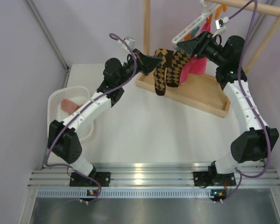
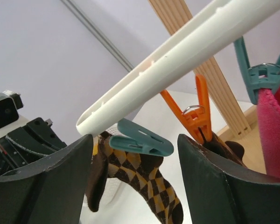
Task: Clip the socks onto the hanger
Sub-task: Open the clamp at the hanger.
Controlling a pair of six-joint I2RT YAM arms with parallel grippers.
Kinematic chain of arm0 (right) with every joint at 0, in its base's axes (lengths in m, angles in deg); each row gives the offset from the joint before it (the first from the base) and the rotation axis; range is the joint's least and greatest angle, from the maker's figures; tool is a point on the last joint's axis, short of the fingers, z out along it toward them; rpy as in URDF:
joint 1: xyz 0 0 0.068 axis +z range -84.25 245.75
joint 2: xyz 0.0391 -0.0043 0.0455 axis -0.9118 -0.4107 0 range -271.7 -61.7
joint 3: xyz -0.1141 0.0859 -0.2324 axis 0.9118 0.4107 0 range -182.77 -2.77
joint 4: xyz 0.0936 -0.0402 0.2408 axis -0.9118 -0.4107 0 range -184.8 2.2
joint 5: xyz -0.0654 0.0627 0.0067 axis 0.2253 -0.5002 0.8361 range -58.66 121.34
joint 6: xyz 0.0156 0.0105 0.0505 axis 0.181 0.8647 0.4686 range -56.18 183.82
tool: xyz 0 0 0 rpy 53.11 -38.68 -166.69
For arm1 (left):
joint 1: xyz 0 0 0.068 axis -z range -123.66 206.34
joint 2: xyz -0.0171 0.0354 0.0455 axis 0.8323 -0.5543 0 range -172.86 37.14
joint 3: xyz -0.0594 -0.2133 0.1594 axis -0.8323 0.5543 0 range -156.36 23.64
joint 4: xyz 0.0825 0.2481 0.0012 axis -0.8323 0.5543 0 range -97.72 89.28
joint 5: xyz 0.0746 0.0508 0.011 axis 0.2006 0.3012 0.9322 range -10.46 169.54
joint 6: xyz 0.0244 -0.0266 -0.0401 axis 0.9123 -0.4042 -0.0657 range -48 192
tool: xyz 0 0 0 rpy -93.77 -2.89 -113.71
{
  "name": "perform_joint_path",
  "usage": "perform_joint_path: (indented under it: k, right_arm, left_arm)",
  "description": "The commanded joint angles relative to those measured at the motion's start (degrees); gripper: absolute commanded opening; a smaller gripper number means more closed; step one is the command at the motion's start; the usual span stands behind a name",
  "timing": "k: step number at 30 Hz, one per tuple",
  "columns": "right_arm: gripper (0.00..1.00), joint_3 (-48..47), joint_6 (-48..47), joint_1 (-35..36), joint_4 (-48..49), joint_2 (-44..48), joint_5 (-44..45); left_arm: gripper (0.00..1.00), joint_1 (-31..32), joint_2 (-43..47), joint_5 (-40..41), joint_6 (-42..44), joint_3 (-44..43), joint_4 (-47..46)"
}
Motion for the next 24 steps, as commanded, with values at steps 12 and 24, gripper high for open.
perform_joint_path:
  k: [12,24]
  right_arm:
    - [0.72,-5.4,-14.6,3.7,-1.7,1.2,-0.6]
    - [0.72,-8.7,-23.1,6.3,-4.6,-0.5,-0.6]
  left_arm:
    - [0.00,-0.2,1.1,-1.3,1.0,-1.2,-2.6]
    - [0.00,-0.2,0.2,-1.3,1.1,-2.2,-2.4]
